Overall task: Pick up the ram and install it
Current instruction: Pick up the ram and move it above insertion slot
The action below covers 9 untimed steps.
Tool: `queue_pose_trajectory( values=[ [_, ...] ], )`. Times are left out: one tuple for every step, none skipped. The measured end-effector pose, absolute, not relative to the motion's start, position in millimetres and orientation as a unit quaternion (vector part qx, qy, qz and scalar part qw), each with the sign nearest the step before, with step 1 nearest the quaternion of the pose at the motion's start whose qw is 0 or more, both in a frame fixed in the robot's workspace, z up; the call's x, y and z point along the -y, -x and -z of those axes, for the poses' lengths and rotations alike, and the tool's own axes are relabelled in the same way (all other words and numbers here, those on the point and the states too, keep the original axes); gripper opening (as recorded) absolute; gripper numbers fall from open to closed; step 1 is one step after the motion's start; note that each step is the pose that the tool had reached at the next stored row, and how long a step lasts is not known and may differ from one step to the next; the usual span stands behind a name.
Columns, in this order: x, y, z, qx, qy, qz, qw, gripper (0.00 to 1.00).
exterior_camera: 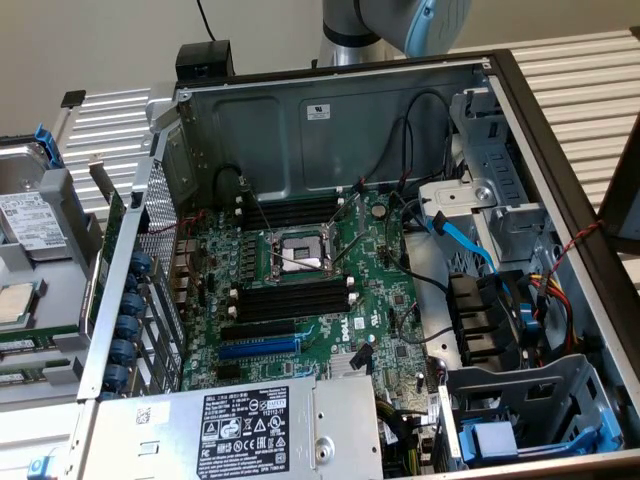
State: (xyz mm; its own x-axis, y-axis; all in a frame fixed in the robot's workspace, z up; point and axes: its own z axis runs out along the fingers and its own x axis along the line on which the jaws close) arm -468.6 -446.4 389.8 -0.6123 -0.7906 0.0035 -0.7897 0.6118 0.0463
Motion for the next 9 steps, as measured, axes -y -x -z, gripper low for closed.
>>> queue_pose_trajectory(
  values=[
    [446.4, 468.6, -389.6, 0.894, -0.448, 0.020, 0.012, 0.11],
    [446.4, 468.6, -389.3, 0.890, -0.456, 0.020, 0.012, 0.11],
    [446.4, 468.6, -389.1, 0.885, -0.464, 0.020, 0.012, 0.11],
    [446.4, 468.6, -388.9, 0.881, -0.472, 0.019, 0.013, 0.11],
    [446.4, 468.6, -388.8, 0.877, -0.481, 0.019, 0.013, 0.11],
    [446.4, 468.6, -388.6, 0.872, -0.489, 0.019, 0.013, 0.11],
    [446.4, 468.6, -388.5, 0.868, -0.496, 0.019, 0.013, 0.11],
    [446.4, 468.6, -388.4, 0.863, -0.504, 0.018, 0.014, 0.11],
    [446.4, 468.6, -388.4, 0.859, -0.512, 0.018, 0.014, 0.11]
  ],
)
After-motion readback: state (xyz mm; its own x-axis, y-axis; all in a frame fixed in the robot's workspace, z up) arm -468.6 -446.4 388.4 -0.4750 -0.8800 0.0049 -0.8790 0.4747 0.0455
